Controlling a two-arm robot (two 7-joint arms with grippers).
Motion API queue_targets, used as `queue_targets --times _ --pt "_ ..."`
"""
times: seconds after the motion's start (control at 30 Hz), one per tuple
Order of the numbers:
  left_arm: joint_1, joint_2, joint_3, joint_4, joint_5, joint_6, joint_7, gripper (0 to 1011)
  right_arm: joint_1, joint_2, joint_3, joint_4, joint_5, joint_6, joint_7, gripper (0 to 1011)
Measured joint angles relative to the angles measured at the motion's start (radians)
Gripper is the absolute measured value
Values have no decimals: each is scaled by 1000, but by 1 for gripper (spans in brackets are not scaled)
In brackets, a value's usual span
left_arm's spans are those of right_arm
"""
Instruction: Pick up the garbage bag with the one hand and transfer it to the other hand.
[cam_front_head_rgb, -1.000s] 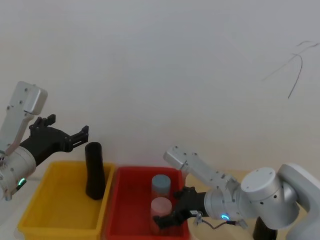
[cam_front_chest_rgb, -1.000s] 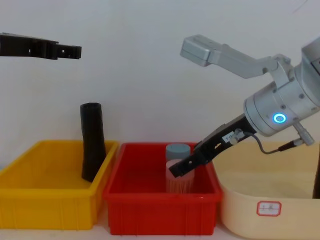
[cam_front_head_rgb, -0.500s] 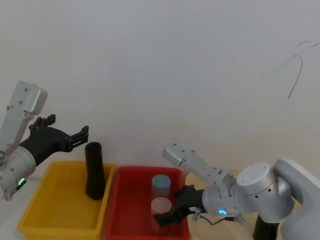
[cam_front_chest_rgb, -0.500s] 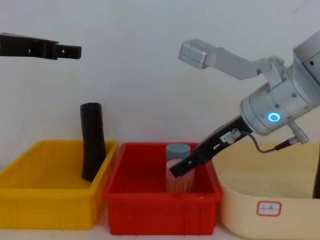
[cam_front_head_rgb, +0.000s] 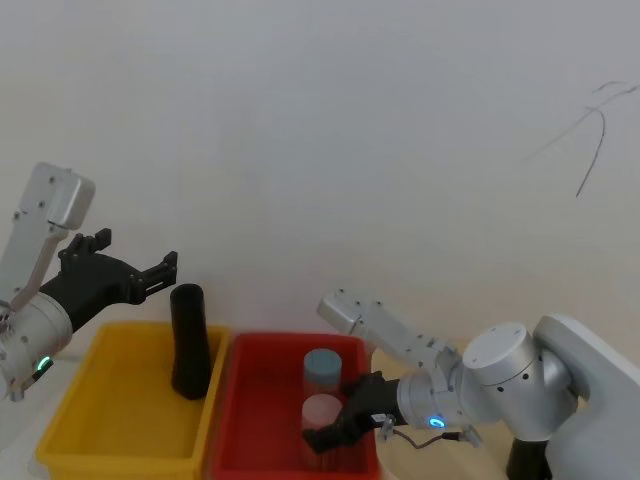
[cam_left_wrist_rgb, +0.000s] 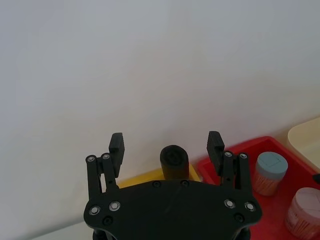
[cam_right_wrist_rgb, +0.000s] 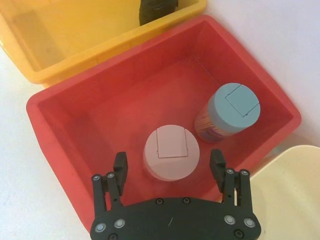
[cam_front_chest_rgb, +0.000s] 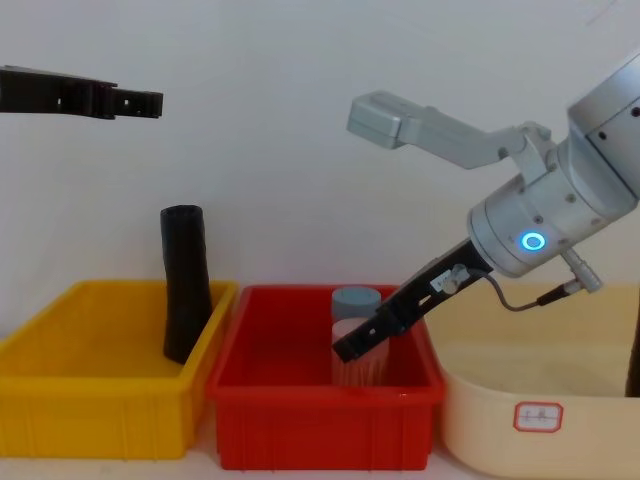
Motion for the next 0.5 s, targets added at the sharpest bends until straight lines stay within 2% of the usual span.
queue_targets --times 0.5 --pt "0 0 0 0 0 0 0 1002 19 -27 -15 53 -23 -10 17 1001"
